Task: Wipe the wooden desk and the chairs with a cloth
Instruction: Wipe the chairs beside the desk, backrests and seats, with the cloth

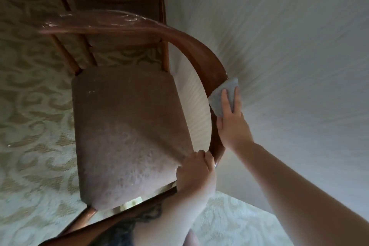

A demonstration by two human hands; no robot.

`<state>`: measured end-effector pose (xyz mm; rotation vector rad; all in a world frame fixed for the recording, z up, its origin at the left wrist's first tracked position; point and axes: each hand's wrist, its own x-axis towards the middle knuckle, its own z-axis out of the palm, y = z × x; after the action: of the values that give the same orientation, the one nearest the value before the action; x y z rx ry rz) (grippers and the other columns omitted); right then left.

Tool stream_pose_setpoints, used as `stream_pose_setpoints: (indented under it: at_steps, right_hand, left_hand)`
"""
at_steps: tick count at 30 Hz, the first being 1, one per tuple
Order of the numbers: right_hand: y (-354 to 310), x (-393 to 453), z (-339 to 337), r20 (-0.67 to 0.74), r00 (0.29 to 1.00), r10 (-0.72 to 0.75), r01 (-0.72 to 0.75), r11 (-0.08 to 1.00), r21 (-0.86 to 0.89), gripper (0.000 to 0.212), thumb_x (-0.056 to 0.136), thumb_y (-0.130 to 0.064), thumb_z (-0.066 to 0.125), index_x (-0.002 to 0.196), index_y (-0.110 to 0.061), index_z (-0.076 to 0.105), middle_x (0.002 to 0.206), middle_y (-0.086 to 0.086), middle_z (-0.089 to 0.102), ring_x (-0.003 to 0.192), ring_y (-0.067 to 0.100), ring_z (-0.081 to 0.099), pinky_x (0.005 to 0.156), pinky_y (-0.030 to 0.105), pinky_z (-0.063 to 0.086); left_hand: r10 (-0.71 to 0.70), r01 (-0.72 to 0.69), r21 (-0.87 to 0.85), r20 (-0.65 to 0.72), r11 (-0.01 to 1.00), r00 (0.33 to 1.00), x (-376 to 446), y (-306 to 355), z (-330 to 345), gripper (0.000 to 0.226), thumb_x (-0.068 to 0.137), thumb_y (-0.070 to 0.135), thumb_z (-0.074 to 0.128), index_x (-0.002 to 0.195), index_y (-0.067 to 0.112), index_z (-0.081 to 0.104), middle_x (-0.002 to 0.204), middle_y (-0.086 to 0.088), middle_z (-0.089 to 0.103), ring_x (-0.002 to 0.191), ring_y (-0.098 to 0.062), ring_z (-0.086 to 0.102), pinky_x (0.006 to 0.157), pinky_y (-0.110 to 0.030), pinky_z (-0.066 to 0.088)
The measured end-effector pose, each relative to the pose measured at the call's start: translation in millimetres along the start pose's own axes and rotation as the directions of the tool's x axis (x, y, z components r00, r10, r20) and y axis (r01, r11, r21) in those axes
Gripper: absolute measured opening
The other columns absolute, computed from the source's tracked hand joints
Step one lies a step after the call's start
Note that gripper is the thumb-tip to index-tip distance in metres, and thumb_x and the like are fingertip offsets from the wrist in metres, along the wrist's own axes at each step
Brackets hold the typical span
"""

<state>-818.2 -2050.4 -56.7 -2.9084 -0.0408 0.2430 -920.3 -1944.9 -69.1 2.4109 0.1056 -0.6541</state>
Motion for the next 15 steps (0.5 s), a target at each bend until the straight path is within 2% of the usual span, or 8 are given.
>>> stream_pose_setpoints:
  at_steps: [2,4,6,8,10,12,15]
  right_hand:
    - [-5.0,32.5,-15.6,0.046,0.998,0.048,-0.048,0.999,0.013,0.072,0.103,-0.021,0.038,0.153,-0.034,-0.012,0.161,0.008,-0.016,0.103,0.032,0.061,0.076,0.033,0.049]
    - [-8.6,50.5,-20.6,0.024,0.998,0.054,-0.055,0.998,0.041,0.07,0.103,-0.022,0.037,0.152,-0.039,-0.009,0.162,0.011,-0.003,0.095,0.032,0.063,0.073,0.033,0.048]
    - [-9.9,48.6,-15.2,-0.035,0.995,0.096,-0.09,0.985,0.146,0.068,0.103,-0.021,0.038,0.152,-0.044,-0.003,0.16,0.01,0.009,0.099,0.031,0.062,0.073,0.033,0.048]
    - [-9.4,32.2,-4.4,-0.096,0.985,0.147,-0.123,0.968,0.219,0.068,0.103,-0.021,0.038,0.15,-0.048,-0.002,0.158,0.007,0.016,0.107,0.032,0.059,0.078,0.036,0.051]
    - [-10.3,11.4,6.8,-0.125,0.976,0.178,-0.145,0.961,0.238,0.07,0.102,-0.021,0.039,0.15,-0.048,-0.003,0.157,0.005,0.015,0.116,0.033,0.054,0.087,0.047,0.053]
    - [-10.8,-4.7,11.0,-0.112,0.976,0.187,-0.158,0.962,0.224,0.07,0.102,-0.023,0.04,0.151,-0.045,-0.006,0.157,0.005,0.011,0.121,0.033,0.05,0.092,0.049,0.052]
    - [-8.0,16.4,-1.4,-0.083,0.991,0.108,-0.096,0.986,0.139,0.07,0.102,-0.024,0.04,0.152,-0.044,-0.005,0.156,0.009,0.013,0.105,0.03,0.057,0.082,0.04,0.053]
  left_hand:
    - [0.005,-0.006,-0.046,-0.034,0.999,0.999,9.5,1.5,1.5,0.03,0.102,0.023,0.032,0.13,0.018,0.04,0.121,-0.003,0.049,0.105,-0.021,0.052,0.086,-0.038,0.05]
    - [-0.002,-0.009,-0.115,-0.102,0.993,0.995,25.4,6.4,5.2,0.032,0.102,0.032,0.023,0.117,0.019,0.048,0.111,0.0,0.054,0.093,-0.017,0.053,0.08,-0.033,0.05]
    - [0.021,-0.046,-0.167,-0.151,0.985,0.988,36.8,15.2,9.1,0.049,0.098,0.04,0.007,0.11,0.019,0.05,0.105,0.004,0.053,0.091,-0.017,0.053,0.078,-0.031,0.046]
    - [0.068,-0.107,-0.244,-0.162,0.964,0.984,40.9,18.0,16.3,0.059,0.089,0.048,-0.001,0.113,0.023,0.048,0.108,0.008,0.052,0.096,-0.015,0.053,0.081,-0.032,0.044]
    - [0.072,-0.146,-0.356,-0.213,0.923,0.974,41.8,15.9,21.5,0.051,0.091,0.05,0.01,0.123,0.029,0.045,0.116,0.012,0.052,0.1,-0.012,0.053,0.084,-0.033,0.046]
    - [0.08,-0.163,-0.371,-0.23,0.914,0.97,41.1,14.0,22.7,0.041,0.096,0.045,0.022,0.129,0.033,0.041,0.119,0.012,0.052,0.103,-0.012,0.052,0.086,-0.036,0.047]
    - [0.135,-0.198,-0.287,-0.226,0.937,0.965,40.5,17.8,21.1,0.053,0.091,0.049,0.009,0.129,0.029,0.04,0.123,0.007,0.05,0.107,-0.015,0.049,0.088,-0.037,0.046]
